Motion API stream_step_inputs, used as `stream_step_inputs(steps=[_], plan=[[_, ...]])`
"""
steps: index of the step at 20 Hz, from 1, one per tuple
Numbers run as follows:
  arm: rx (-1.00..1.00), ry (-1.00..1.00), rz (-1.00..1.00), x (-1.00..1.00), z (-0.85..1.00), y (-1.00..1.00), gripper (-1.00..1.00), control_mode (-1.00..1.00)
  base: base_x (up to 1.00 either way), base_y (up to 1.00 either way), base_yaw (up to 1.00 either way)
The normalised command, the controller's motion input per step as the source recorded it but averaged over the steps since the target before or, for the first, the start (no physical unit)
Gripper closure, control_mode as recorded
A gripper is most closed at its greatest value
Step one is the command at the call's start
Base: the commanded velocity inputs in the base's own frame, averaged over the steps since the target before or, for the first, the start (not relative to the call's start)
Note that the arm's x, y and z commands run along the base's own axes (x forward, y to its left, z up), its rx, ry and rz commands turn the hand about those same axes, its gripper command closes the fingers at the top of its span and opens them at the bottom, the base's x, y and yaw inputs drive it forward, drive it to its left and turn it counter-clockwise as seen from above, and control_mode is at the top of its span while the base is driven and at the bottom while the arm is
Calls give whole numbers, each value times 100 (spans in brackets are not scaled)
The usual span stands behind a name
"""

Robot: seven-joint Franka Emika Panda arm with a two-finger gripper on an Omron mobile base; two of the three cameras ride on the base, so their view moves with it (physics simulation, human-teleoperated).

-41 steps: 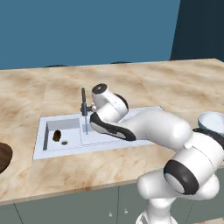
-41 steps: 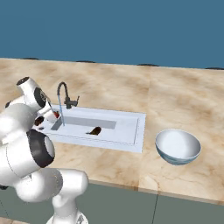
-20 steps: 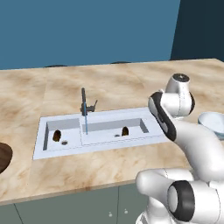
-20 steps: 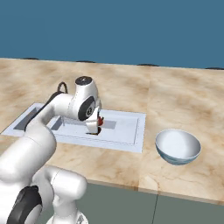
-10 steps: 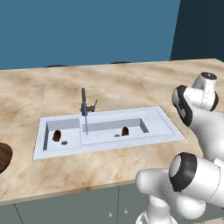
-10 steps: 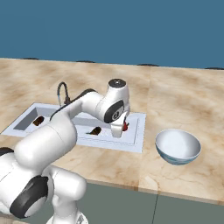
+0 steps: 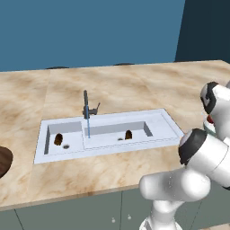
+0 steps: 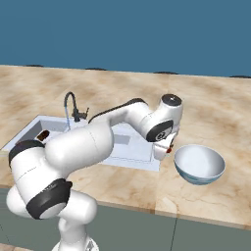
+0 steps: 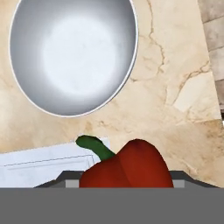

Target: Pick the sweet potatos from the sink and place them in one bowl. Place the bell pepper in the other bowl. Then turn off the sink faucet.

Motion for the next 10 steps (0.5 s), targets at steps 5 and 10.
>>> stream_step_inputs(steps=[5,10], plan=[[7,1,-7,0,-13,-80,100,-100,0,0,0],[6,3,-2,1,-27,-58,100,-100,0,0,0]])
